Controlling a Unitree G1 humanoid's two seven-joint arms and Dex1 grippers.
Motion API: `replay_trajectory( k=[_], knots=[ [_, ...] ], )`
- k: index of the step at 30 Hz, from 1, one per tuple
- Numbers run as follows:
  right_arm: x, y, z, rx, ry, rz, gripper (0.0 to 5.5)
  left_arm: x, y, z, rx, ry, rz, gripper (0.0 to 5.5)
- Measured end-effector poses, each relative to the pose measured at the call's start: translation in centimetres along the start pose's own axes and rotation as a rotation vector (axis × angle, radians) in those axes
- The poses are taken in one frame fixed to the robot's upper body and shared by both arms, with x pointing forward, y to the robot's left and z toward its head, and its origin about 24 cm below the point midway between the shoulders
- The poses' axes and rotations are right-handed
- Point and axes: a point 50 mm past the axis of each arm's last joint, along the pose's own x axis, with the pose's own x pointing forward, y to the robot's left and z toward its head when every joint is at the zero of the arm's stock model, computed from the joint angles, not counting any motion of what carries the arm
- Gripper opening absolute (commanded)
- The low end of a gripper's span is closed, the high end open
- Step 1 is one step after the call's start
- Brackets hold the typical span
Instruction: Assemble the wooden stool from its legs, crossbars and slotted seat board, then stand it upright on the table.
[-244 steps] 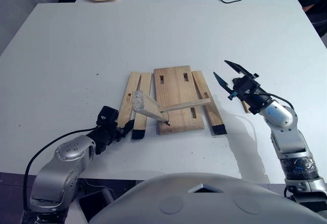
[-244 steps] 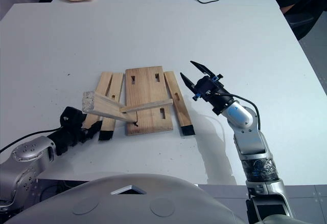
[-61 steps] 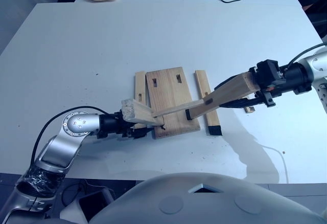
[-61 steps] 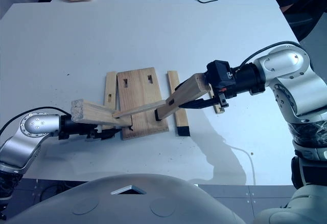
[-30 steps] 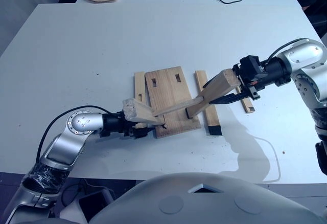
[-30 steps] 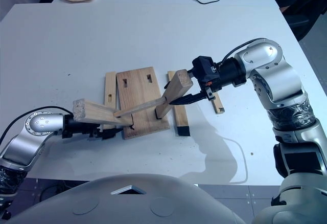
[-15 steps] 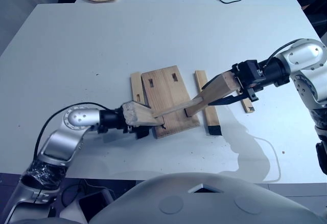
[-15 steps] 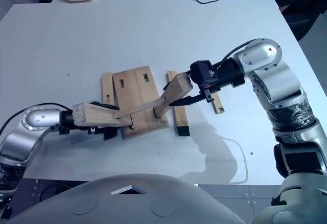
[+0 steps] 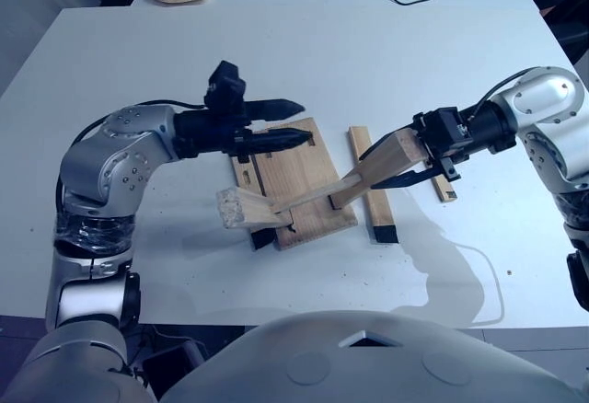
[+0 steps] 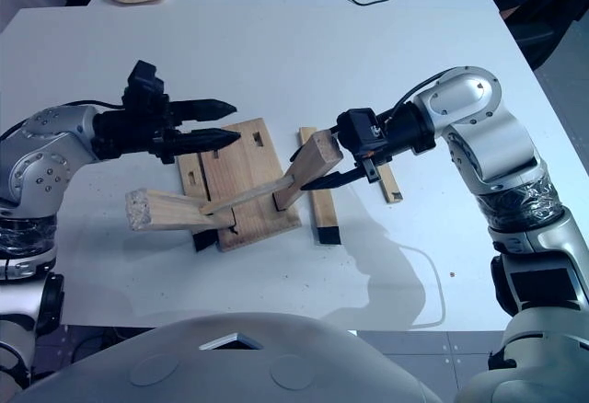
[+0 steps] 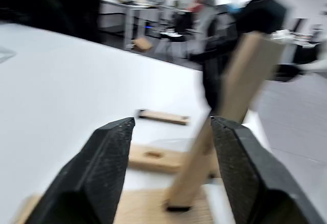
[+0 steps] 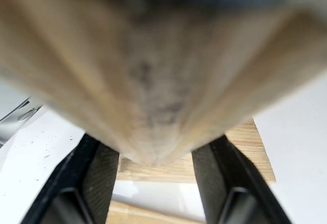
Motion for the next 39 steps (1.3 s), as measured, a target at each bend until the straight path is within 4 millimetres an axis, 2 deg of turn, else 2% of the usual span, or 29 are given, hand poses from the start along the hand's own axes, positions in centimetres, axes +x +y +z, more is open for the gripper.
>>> replay_trajectory(
  k=[4, 9, 12, 14, 19, 25, 28, 30, 32, 34, 36, 38, 39],
  knots=[
    [0.3, -0.1, 0.1, -0.005, 0.001, 0.011, 2.0, 1.2, -1.3, 0.4, -0.01, -0.007, -0.095, 2.51],
    [0.4, -0.1, 0.1, -0.009, 0.0, 0.014, 2.0, 1.6, -1.5, 0.3, -0.017, 0.003, -0.11, 2.51],
    [0.4, -0.1, 0.2, -0.009, 0.001, 0.015, 2.0, 2.2, -1.4, -1.1, -0.005, 0.079, -0.103, 2.51],
    [0.5, -0.2, 0.2, -0.012, 0.002, 0.018, 2.0, 2.6, -1.0, -3.7, 0.007, 0.169, -0.082, 2.51],
    [0.3, -0.3, 0.1, -0.008, 0.005, 0.012, 2.0, 3.3, -0.3, -4.2, 0.109, 0.12, -0.125, 2.51],
    [0.3, -0.4, 0.0, 0.0, 0.012, 0.014, 2.0, 4.0, 0.3, -5.4, 0.025, 0.045, -0.14, 2.51],
    [0.5, -0.5, 0.1, -0.007, 0.015, 0.022, 2.0, 3.4, 0.4, -5.3, -0.089, 0.014, -0.109, 2.51],
    [0.6, -0.5, 0.2, -0.015, 0.016, 0.028, 2.0, 2.4, 0.8, -4.6, -0.129, -0.004, -0.034, 2.51],
    [0.6, -0.5, 0.4, -0.022, 0.017, 0.034, 2.0, 1.2, 0.9, -2.5, -0.124, -0.067, 0.004, 2.51],
    [0.7, -0.4, 0.4, -0.027, 0.017, 0.036, 2.0, 1.0, 0.3, -0.2, -0.08, -0.126, -0.021, 2.51],
    [0.8, -0.4, 0.4, -0.028, 0.017, 0.036, 2.0, 1.1, -0.5, 0.7, -0.056, -0.137, -0.054, 2.51],
    [0.8, -0.4, 0.4, -0.029, 0.017, 0.035, 2.0, 1.3, -1.1, 0.1, -0.07, -0.113, -0.068, 2.51],
    [0.8, -0.4, 0.4, -0.029, 0.017, 0.035, 2.0, 1.4, -1.2, -0.9, -0.1, -0.093, -0.066, 2.51]
  ],
)
